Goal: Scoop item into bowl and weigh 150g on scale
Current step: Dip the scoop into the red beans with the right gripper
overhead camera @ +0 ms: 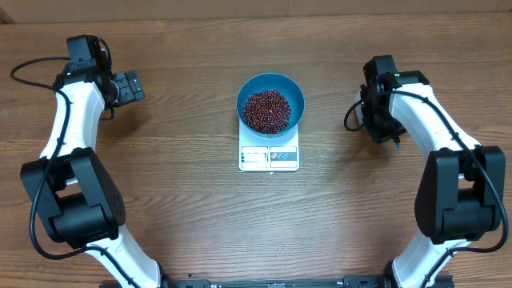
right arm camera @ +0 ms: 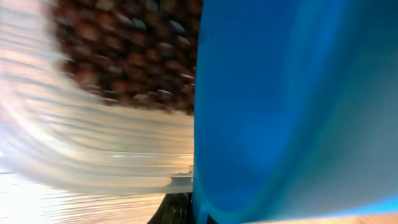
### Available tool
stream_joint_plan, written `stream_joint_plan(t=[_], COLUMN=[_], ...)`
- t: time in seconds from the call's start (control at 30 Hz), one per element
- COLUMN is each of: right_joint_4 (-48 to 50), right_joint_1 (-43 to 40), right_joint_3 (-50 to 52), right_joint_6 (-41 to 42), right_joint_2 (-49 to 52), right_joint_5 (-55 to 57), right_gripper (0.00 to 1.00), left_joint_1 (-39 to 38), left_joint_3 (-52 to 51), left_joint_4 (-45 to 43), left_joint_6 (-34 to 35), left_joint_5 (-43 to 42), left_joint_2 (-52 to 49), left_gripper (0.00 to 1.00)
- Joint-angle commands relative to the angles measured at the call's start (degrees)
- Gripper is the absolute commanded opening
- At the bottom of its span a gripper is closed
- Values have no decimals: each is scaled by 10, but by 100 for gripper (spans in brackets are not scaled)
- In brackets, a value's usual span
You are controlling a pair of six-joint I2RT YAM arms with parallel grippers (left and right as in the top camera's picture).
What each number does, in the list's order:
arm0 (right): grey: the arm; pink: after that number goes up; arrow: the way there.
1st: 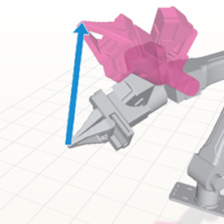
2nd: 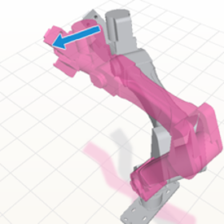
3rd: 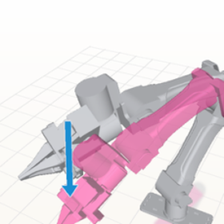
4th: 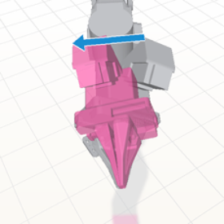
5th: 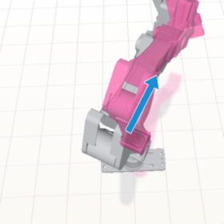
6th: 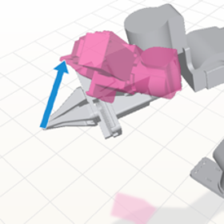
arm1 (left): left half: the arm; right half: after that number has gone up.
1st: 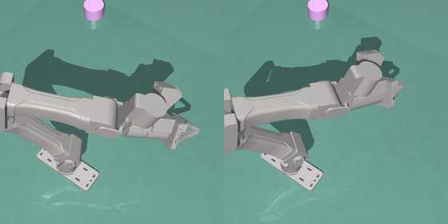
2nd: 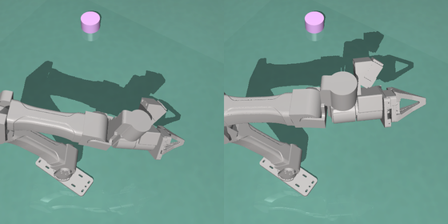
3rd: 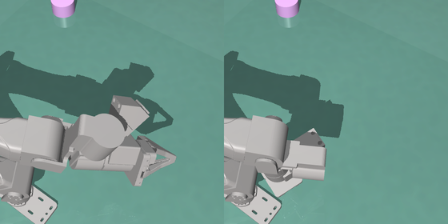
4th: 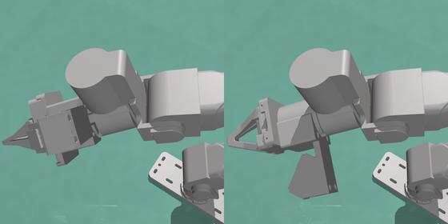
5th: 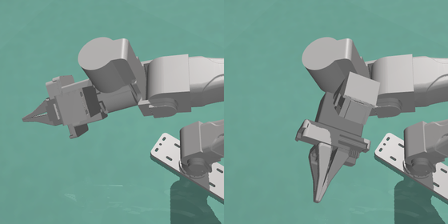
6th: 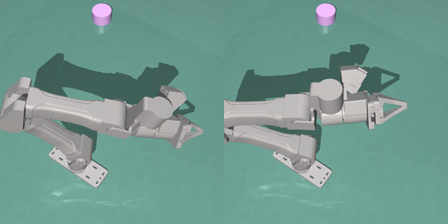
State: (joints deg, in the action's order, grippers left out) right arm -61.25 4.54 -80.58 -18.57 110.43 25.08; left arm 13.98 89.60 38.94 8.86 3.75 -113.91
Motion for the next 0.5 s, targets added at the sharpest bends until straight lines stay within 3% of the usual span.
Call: stream_joint_plan(t=[0.0,0.47], right_joint_4=[19,5], right_joint_1=[-2,-63], right_joint_3=[-28,-11], right_joint_6=[-34,-45], right_joint_2=[16,16], right_joint_5=[81,-4], right_gripper=[4,4], left_joint_1=[-2,-2], left_joint_3=[5,5], left_joint_4=[-2,-2], left_joint_6=[-3,-3], left_joint_5=[7,7], left_joint_2=[0,0], left_gripper=[100,100])
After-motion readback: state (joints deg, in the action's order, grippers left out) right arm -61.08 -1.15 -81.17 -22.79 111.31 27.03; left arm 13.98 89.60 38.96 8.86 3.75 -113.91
